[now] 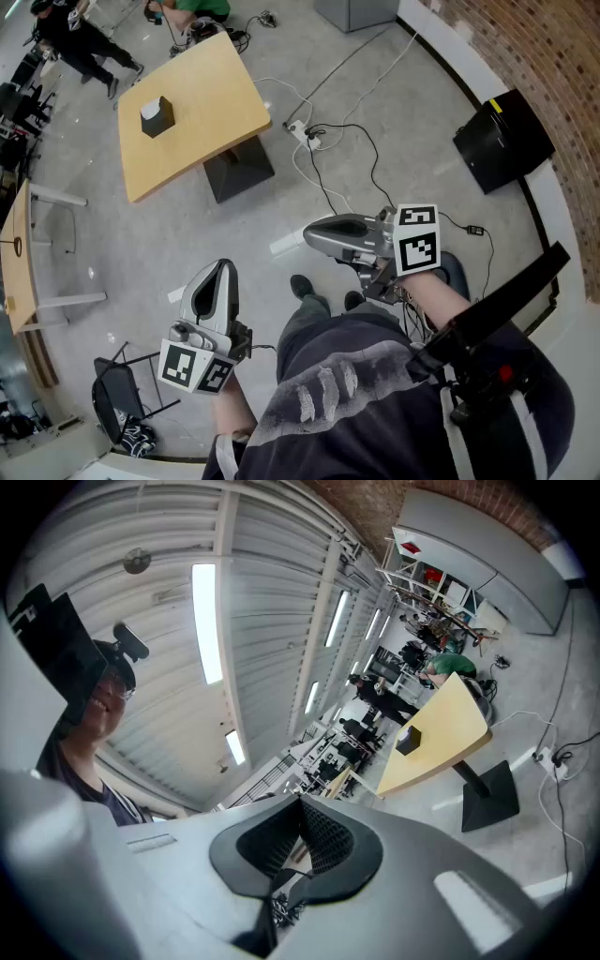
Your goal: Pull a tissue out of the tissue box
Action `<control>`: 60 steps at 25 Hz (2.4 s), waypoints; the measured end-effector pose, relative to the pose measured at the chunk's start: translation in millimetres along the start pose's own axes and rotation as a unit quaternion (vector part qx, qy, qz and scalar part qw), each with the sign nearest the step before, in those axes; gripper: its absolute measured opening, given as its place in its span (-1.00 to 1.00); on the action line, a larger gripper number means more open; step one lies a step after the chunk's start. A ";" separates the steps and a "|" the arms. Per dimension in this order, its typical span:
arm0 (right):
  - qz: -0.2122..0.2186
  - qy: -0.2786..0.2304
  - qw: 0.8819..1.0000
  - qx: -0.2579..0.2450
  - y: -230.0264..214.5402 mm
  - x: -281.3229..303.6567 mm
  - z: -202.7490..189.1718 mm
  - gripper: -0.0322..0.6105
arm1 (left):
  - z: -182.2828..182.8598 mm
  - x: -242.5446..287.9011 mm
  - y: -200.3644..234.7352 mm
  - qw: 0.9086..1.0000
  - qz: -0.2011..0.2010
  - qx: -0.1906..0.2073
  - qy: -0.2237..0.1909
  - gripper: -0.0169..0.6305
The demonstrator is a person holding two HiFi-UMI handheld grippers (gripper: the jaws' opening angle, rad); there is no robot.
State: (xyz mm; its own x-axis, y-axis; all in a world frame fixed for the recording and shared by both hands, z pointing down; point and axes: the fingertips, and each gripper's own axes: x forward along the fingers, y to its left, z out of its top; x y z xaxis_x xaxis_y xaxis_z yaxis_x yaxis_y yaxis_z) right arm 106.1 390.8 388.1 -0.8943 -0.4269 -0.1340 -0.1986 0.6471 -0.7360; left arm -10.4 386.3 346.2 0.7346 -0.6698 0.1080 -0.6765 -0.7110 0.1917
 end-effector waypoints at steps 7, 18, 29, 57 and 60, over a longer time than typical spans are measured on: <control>-0.024 -0.017 1.000 -0.004 -15.7 96.5 24.7 -0.91 | 34.6 8.6 96.8 0.999 -0.053 -0.003 -0.010 -0.94; 0.012 0.068 0.997 -0.019 -43.0 209.8 23.5 -0.91 | 59.0 6.8 194.1 1.000 -0.013 0.000 -0.019 -0.94; 0.073 0.063 0.995 0.039 -143.8 220.3 116.5 -0.91 | 75.7 128.3 242.9 0.999 0.032 0.006 0.017 -0.94; 0.138 0.128 0.981 0.048 -252.7 223.2 199.6 -0.91 | 107.8 239.0 305.0 0.989 0.135 0.054 0.035 -0.94; 0.140 0.125 0.982 0.034 -245.2 249.9 194.7 -0.91 | 112.0 215.5 322.8 0.990 0.132 0.055 0.015 -0.94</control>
State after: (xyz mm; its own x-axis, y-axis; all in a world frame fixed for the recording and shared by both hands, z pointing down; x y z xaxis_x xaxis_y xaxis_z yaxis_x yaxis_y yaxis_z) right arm 9.3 2.5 405.9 -0.9823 -0.0635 -0.1761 0.0888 0.6702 -0.7368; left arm -76.2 -11.5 322.1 0.5321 -0.8295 0.1698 -0.8451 -0.5325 0.0467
